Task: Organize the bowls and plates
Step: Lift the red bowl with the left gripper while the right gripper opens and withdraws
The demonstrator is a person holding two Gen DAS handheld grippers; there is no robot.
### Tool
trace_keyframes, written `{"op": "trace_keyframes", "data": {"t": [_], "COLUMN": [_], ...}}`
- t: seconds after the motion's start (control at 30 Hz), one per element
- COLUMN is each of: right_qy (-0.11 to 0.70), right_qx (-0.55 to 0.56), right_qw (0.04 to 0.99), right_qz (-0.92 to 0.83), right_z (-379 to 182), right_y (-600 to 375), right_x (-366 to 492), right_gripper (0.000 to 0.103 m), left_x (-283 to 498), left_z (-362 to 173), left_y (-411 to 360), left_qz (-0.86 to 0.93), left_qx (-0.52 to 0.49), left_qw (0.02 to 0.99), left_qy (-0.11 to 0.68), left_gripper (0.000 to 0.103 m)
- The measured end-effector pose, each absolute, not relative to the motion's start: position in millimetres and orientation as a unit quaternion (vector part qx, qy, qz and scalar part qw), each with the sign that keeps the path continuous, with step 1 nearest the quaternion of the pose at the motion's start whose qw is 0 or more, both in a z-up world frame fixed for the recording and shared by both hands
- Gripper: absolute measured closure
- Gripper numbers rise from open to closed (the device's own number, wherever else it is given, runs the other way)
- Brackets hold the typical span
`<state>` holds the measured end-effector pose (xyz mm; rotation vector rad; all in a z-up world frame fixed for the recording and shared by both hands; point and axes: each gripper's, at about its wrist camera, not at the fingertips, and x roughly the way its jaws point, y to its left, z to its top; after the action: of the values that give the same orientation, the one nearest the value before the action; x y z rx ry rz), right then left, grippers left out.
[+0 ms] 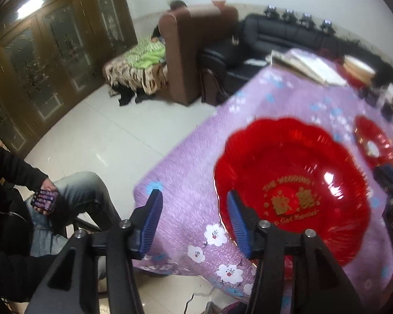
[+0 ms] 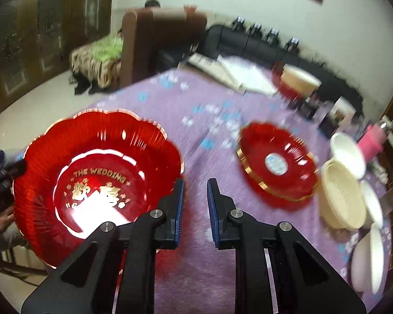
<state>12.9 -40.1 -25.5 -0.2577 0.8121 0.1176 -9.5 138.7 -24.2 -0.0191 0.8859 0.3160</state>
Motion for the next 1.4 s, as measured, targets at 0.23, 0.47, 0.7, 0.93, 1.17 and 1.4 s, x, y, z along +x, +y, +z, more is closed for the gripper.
{"op": "trace_keyframes", "data": {"t": [0.23, 0.47, 0.7, 0.93, 1.17, 1.4], "right_qy": [0.372, 0.369, 0.371, 0.373, 0.385, 0.439], "right_qx": [-0.113, -0.096, -0.083, -0.072, -0.060, 0.087], "right_qw": [0.920, 0.924, 0.925, 0.924, 0.920, 0.894], "right_qz": [0.036, 0.001, -0.025, -0.041, -0.046, 0.008], "right_z": [-12.8, -7.2, -5.1, -5.3, -12.1, -31.7], "right_y": [-65.5, -99.1, -129.1, -147.3, -160.4, -211.5], "right_x": [2.8, 6.4, 12.4, 22.8, 34.8, 57.4], "right_gripper": [0.086, 0.086, 0.086, 0.086, 0.086, 0.086], "left_x": [3.5, 20.5, 33.3, 50.4, 79.1, 151.7], "left_z": [20.5, 30.8, 31.5, 35.0, 31.9, -3.1], "left_y": [86.9, 36.7, 5.5, -16.5, -33.9, -53.9], "left_qz": [0.093, 0.030, -0.001, -0.017, -0.025, -0.032], "left_qx": [0.019, 0.025, 0.035, 0.044, 0.051, 0.060], "left_qw": [0.919, 0.924, 0.922, 0.921, 0.917, 0.877], "left_qy": [0.382, 0.380, 0.387, 0.387, 0.396, 0.476], "left_gripper": [0.042, 0.042, 0.042, 0.042, 0.042, 0.038]}}
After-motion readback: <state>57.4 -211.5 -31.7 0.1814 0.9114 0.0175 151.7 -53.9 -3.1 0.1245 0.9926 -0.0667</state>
